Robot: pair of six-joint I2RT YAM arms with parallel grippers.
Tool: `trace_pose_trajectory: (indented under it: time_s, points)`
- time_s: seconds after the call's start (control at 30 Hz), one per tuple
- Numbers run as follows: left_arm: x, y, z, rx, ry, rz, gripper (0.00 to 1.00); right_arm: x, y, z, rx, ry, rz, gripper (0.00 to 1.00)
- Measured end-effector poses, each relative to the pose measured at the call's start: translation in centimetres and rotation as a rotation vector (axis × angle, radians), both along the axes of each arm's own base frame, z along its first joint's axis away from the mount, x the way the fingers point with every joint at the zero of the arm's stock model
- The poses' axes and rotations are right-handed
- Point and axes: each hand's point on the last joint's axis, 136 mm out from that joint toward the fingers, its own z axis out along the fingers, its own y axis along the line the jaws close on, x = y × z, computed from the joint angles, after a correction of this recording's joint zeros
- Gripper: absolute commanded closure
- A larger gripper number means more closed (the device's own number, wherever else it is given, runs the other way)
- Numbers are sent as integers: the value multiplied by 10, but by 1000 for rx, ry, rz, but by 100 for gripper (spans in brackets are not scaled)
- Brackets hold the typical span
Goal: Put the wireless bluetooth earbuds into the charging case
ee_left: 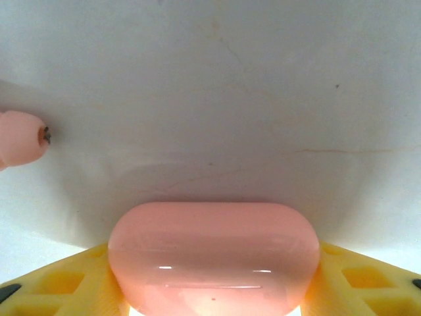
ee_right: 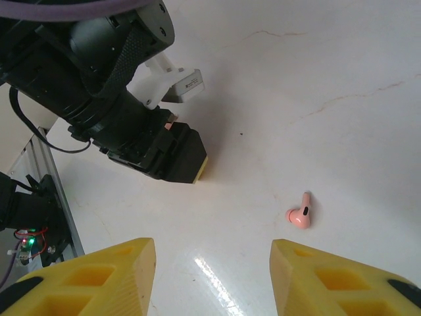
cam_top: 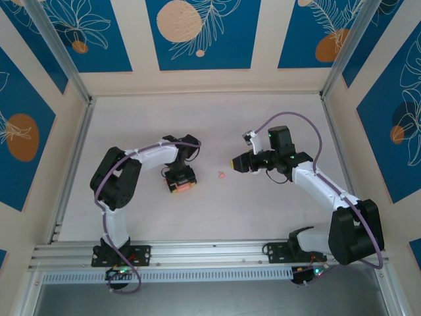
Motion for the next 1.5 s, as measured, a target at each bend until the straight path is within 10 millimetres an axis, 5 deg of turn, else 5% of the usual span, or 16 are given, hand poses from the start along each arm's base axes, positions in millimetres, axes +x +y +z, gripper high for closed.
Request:
trace_pose_trajectory:
  time_s: [0.33, 0.73, 1.1, 1.5]
  points:
    - [0, 2, 7, -5, -13, -46, 44, 5, -7, 11, -13, -41, -53, 50]
    - [12, -6, 78, -99, -253, -273, 54, 11, -18, 56, 44, -55, -120, 50]
    - [23, -21, 111, -189, -511, -599, 57, -4, -18, 91, 78, 33, -82, 50]
    - [23, -61, 136, -325, -774, -1066, 58, -8, -19, 91, 81, 213, -72, 50]
